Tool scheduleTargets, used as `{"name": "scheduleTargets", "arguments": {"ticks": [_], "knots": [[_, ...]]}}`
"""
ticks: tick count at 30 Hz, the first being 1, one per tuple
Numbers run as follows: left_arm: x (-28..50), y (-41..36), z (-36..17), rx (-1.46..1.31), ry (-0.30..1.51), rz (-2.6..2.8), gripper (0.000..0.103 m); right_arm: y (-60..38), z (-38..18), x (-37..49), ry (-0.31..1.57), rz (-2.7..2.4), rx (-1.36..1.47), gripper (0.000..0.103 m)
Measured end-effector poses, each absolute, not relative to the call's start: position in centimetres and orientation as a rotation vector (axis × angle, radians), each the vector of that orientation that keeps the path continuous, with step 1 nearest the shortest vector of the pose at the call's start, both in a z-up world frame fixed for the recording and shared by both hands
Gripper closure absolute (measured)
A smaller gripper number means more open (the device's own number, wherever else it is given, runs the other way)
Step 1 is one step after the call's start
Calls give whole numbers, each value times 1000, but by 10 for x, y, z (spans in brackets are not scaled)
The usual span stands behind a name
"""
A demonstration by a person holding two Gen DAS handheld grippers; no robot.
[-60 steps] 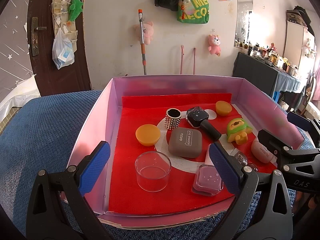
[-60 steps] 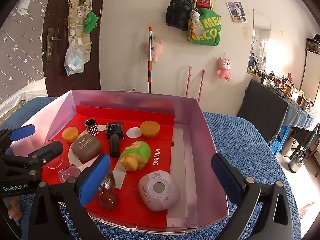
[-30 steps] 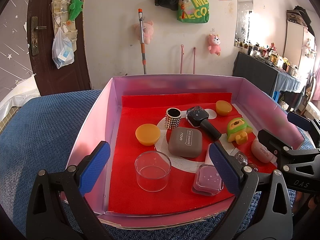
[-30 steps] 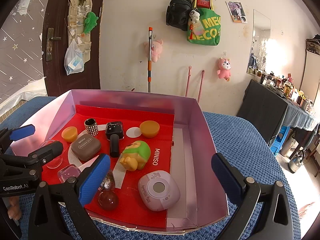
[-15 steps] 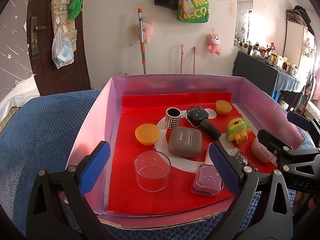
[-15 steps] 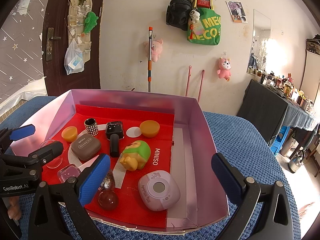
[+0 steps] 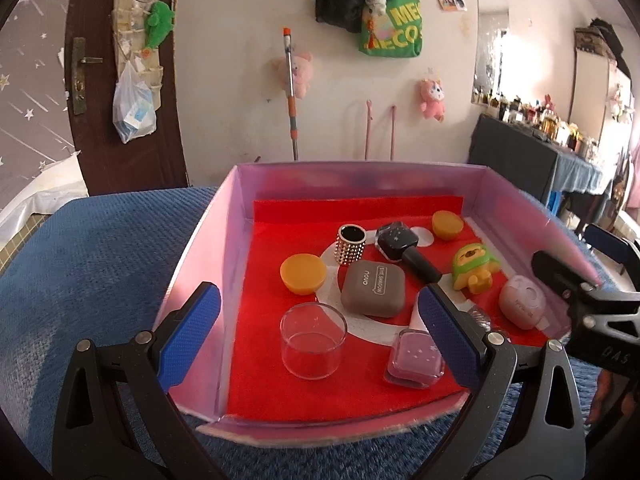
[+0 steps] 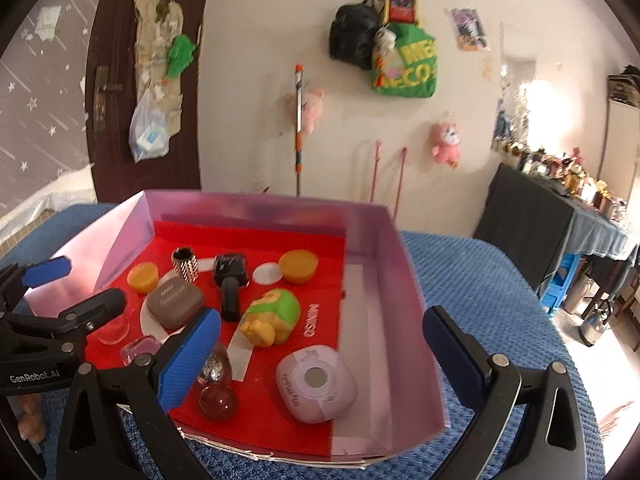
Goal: Organize rigid objects
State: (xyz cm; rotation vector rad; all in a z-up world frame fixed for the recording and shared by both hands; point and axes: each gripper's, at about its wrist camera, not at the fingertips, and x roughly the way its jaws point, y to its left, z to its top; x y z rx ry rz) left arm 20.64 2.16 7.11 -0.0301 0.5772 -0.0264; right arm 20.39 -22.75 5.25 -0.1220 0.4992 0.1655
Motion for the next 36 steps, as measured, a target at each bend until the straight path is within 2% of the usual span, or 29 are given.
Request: {"name": "scheduleTargets", "arguments": {"ticks": [6,11,20,25,36], "knots": [[178,23,89,-26,551,-28,2,-240,81,169,429,157,-102,0],[147,18,92,-15,607,-29,2,-250,90,140,485,203,-60,0],[134,9,50,-28,853,-23,2,-255,37,119,776,232,-38,0],[139,9,27,-48,960,-13,2,-253,14,125,870,187,-49,0],[137,4,23,-11,942,18,0,-246,-3,132,932,133,-83,0]]}}
